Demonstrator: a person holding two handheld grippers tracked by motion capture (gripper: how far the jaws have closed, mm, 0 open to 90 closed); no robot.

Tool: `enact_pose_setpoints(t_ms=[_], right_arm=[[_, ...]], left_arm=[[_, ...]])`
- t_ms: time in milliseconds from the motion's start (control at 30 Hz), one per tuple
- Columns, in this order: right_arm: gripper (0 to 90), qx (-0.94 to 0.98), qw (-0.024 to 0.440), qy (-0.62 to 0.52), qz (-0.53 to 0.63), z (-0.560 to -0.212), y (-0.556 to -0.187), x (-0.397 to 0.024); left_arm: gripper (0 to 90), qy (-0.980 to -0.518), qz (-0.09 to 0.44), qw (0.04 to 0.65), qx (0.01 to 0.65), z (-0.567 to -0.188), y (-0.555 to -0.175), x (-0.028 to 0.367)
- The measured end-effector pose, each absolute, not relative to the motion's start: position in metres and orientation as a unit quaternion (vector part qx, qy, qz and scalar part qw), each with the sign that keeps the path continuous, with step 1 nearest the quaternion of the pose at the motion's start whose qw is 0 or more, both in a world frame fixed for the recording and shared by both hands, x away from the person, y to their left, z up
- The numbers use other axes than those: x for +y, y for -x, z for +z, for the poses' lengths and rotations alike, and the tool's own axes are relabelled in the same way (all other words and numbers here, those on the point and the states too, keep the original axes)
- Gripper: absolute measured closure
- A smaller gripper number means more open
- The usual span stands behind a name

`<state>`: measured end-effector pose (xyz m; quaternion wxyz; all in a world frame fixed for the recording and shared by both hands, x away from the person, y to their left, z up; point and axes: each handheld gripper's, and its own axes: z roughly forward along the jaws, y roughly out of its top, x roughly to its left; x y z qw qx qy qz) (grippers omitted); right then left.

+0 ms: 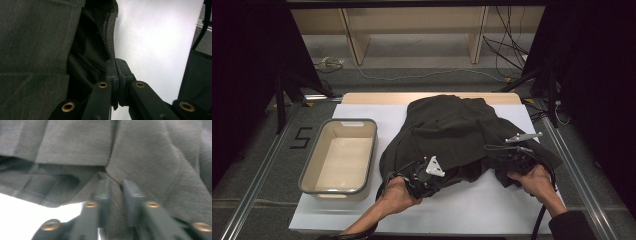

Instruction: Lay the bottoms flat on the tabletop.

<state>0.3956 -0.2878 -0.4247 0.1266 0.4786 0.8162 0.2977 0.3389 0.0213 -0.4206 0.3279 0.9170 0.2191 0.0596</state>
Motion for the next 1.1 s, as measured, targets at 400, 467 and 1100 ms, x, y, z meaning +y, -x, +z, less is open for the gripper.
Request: enact_pose_setpoints(t_ms=[400,467,1100], right_arm=[[85.3,0.847,0.118,-0.436,0.283,-0.420,-0.356,-0.283],[82.2,0.840,0.107,-0.445,0.291,-0.421,-0.357,-0.288],[47.9,0.767,0.165,-0.494,0.376,-0.402,-0.362,-0.310]], left_arm=[[88.6,-0.919,0.045,0.317,0.229,-0.429,-0.338,0.038],[88.4,-0.917,0.038,0.323,0.232,-0.428,-0.337,0.037],[69.5,-0.889,0.063,0.367,0.266,-0.405,-0.340,0.048]])
